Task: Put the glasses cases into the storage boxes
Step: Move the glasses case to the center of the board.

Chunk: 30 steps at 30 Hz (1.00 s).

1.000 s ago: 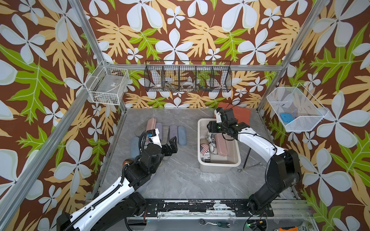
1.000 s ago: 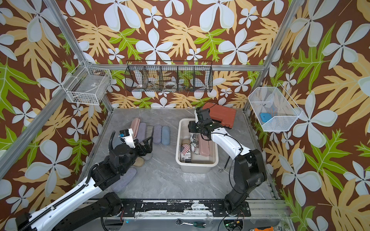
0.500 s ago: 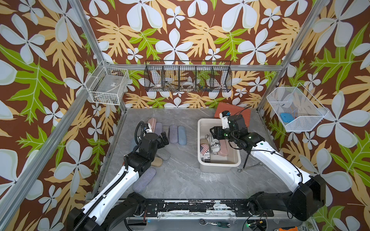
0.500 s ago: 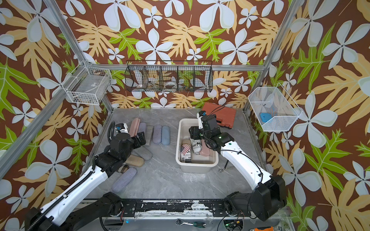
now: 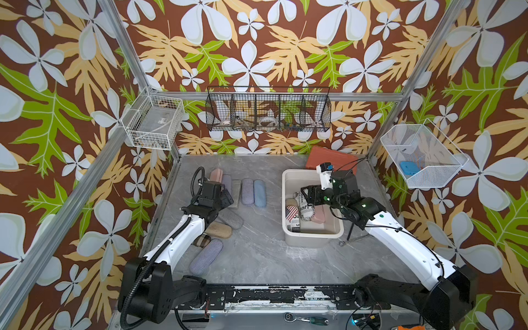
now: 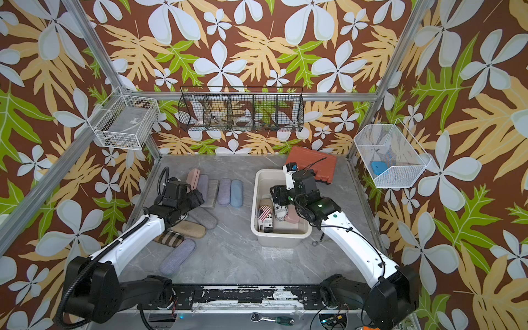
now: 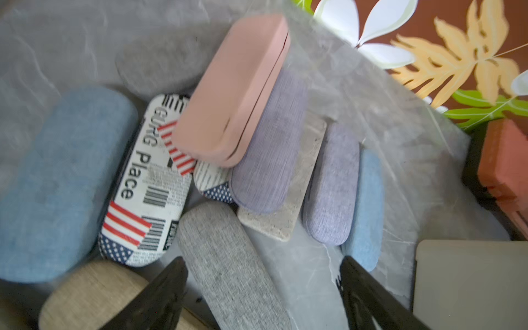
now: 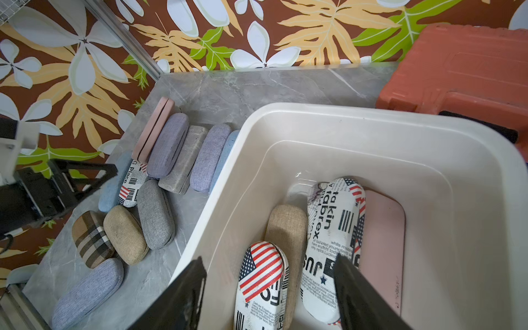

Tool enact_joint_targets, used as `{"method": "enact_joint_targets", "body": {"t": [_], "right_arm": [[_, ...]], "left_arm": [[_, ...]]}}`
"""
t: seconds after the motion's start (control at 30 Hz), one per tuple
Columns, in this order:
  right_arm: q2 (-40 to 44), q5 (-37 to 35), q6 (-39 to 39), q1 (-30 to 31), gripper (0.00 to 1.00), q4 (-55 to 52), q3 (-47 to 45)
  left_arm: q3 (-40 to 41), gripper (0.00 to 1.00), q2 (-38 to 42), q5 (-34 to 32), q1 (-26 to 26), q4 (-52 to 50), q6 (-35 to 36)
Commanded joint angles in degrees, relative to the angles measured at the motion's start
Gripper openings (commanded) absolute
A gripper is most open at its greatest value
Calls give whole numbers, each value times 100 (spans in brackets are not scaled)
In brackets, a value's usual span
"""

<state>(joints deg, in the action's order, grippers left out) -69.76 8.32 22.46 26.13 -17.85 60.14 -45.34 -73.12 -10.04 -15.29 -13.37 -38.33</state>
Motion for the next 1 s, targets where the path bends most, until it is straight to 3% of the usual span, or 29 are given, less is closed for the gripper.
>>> {"method": "enact_joint_targets", "body": {"t": [0.0, 0.23, 0.37, 0.5, 0.8, 0.97], "right_arm": [[56, 188, -49, -3, 74, 258, -116], [162, 284, -84, 2, 78, 346, -228], [255, 306, -84, -2, 78, 361, -281], [349, 343, -75, -1, 78, 409, -330], [437, 390, -99, -3, 77, 396, -376], [424, 438, -90, 0, 77, 453, -411]], "left_arm": [[271, 87, -83, -285, -403, 173, -773], [637, 91, -246, -734, -747, 146, -2024], [557, 91, -564, -564, -769, 303, -2073], [315, 90, -934, -936, -773, 224, -2126], [134, 75, -1547, -790, -790, 364, -1965], [114, 70, -1613, -711, -1069, 440, -1836]]}}
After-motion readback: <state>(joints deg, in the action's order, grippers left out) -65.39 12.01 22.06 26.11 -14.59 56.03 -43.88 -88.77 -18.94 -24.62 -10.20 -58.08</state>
